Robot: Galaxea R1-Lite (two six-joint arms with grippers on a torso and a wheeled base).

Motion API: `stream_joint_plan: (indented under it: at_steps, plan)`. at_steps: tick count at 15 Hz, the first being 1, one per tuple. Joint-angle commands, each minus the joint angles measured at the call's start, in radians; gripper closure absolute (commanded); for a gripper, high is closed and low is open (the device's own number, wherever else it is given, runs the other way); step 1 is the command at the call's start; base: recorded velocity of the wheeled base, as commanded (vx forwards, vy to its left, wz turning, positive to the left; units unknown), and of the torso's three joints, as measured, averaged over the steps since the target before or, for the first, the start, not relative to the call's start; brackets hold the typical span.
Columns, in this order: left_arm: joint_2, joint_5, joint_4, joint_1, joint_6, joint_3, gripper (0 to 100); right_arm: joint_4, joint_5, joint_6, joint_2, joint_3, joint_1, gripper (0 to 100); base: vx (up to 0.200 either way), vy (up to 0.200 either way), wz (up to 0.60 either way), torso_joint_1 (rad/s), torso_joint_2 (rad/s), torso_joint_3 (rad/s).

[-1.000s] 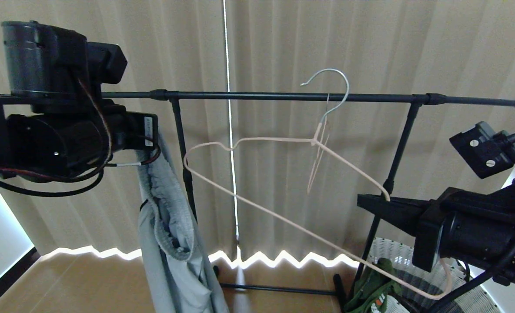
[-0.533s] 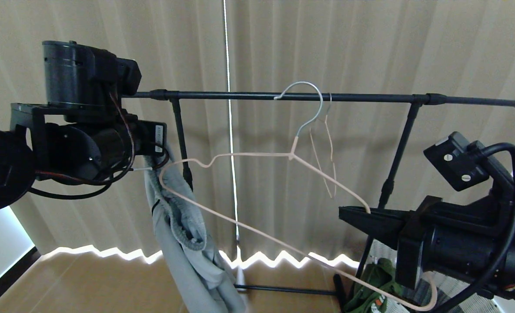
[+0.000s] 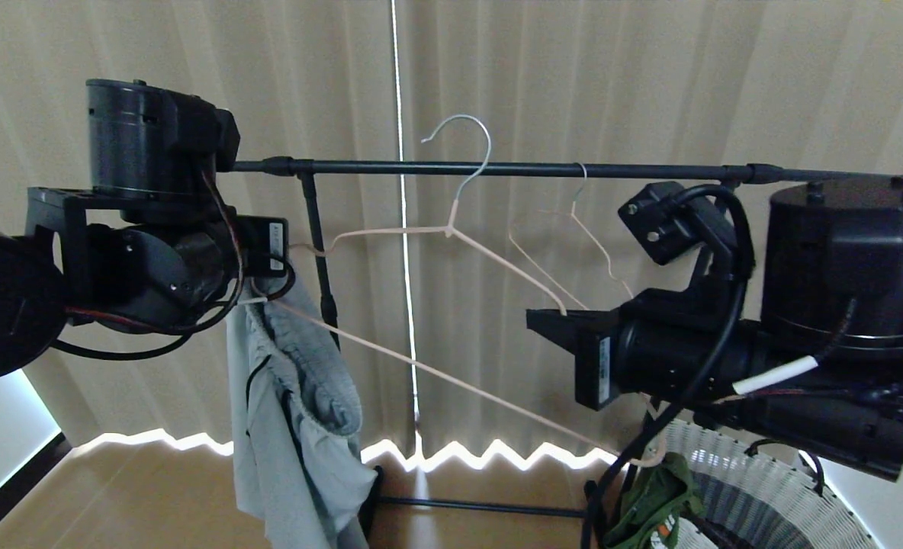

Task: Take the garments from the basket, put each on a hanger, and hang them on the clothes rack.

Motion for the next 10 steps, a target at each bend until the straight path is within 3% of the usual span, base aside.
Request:
stream_joint_plan:
  at_steps: [1,7,10]
  plan:
    - [-0.006,0.0,0.0,-0.002,-0.014,0.019,100,0.0,-0.008,0.022,0.09,-0.066,0.014,100,0.0,0.0,0.0,0.0,0.0,0.0]
    - [0.0,0.0,-0.003,0.009,-0.071,0.021,100,0.01,-0.002,0.143,0.116,-0.097,0.149,100,0.0,0.0,0.0,0.0,0.0,0.0]
    - [-0.003,0.0,-0.004,0.009,-0.075,0.018,100,0.004,-0.016,0.152,0.187,-0.098,0.16,100,0.0,0.0,0.0,0.0,0.0,0.0]
